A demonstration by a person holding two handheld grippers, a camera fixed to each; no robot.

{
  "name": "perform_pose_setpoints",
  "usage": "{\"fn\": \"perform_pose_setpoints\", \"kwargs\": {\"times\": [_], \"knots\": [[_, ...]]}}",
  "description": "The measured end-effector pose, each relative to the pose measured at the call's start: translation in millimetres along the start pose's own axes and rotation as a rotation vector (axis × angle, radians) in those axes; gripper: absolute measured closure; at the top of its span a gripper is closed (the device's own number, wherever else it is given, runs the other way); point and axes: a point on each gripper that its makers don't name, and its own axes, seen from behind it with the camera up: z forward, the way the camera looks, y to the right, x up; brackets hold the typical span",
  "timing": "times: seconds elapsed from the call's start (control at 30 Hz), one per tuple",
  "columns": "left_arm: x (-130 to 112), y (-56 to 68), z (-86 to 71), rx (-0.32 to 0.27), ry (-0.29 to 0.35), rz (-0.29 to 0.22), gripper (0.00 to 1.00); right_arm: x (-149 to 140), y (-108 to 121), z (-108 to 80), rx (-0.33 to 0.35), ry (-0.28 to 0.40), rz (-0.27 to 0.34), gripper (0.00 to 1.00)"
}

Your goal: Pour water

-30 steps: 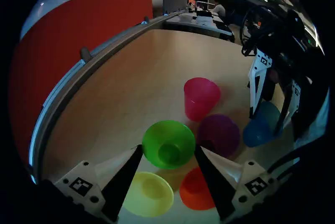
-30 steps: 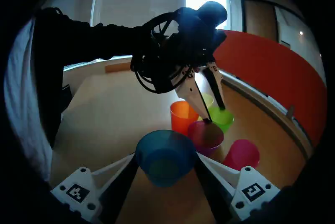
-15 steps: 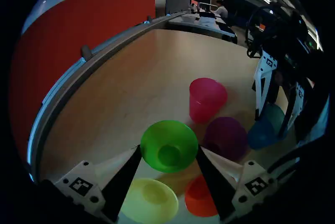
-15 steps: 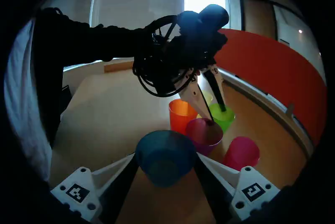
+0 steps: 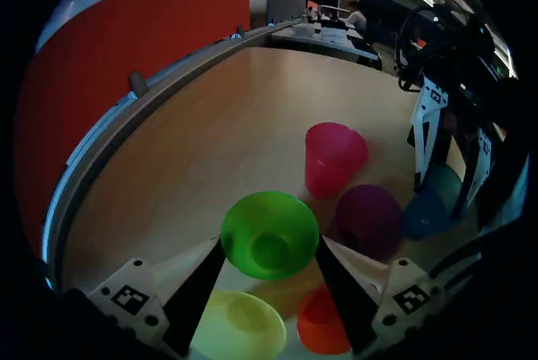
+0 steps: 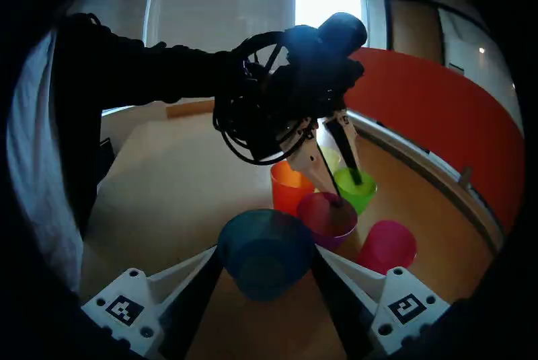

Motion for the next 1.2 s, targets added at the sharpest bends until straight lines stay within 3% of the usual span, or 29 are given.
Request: {"fn": "perform_pose_setpoints", "kwargs": {"times": [0.27, 1.2], "knots": [[0.7, 0.6, 1.2, -0.007, 0.018, -0.032, 0.14, 4.3, 0.9, -1.3, -0.009, 0.013, 0.001, 0.09], [13.6, -3.7, -10.7, 0.032, 0.11, -0.046, 0.14, 15.3, -0.2, -8.3, -0.03, 0.036, 0.006, 0.09]]}}
